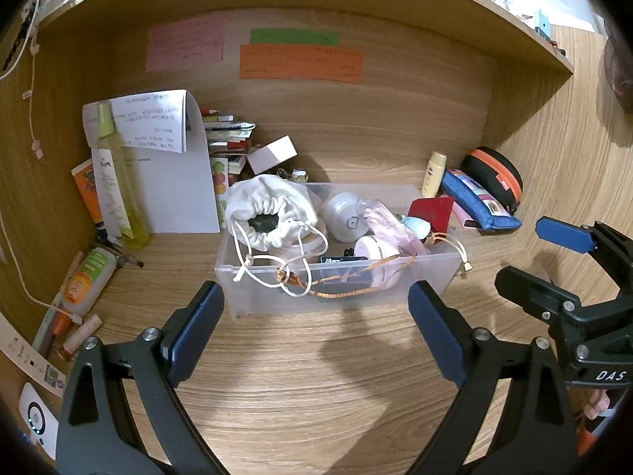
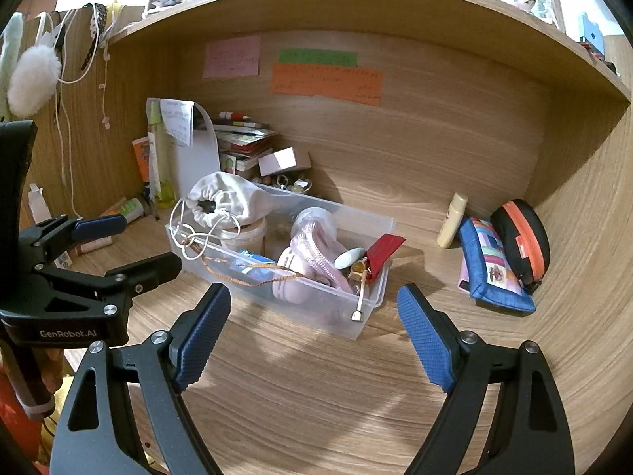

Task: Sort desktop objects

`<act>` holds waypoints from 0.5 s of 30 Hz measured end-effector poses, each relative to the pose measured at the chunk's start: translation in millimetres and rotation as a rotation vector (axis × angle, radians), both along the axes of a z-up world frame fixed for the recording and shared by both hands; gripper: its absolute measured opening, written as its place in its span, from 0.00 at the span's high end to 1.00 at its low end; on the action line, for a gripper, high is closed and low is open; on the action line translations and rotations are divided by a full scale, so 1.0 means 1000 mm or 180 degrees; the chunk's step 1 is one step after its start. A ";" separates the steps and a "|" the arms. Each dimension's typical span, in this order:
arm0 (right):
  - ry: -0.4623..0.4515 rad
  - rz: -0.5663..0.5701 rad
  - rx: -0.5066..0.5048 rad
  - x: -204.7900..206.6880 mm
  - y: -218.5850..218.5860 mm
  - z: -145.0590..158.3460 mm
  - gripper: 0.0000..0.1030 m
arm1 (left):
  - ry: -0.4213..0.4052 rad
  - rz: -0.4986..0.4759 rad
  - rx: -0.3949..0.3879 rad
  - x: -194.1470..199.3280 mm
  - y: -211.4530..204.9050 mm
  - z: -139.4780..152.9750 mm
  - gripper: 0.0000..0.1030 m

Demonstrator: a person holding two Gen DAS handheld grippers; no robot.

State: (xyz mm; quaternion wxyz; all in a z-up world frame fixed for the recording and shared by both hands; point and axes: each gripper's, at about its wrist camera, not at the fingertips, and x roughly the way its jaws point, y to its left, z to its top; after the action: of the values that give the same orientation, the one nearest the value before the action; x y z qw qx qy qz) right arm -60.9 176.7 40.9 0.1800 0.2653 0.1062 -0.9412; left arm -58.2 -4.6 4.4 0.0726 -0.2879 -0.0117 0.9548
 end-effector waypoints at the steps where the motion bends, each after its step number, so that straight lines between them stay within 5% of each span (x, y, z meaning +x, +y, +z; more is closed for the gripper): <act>1: 0.0000 0.0000 0.0004 0.000 0.000 0.000 0.18 | -0.0001 0.0002 -0.0003 0.000 0.000 0.000 0.08; 15: -0.0026 0.0027 0.0031 -0.002 -0.005 -0.001 0.18 | -0.0026 0.0026 0.0035 -0.002 -0.003 -0.002 0.08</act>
State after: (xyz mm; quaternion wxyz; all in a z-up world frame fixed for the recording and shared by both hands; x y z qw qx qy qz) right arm -62.9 171.9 40.2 0.1831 0.2695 0.1112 -0.9389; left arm -60.4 -7.3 2.3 0.0702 -0.2914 -0.0185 0.9538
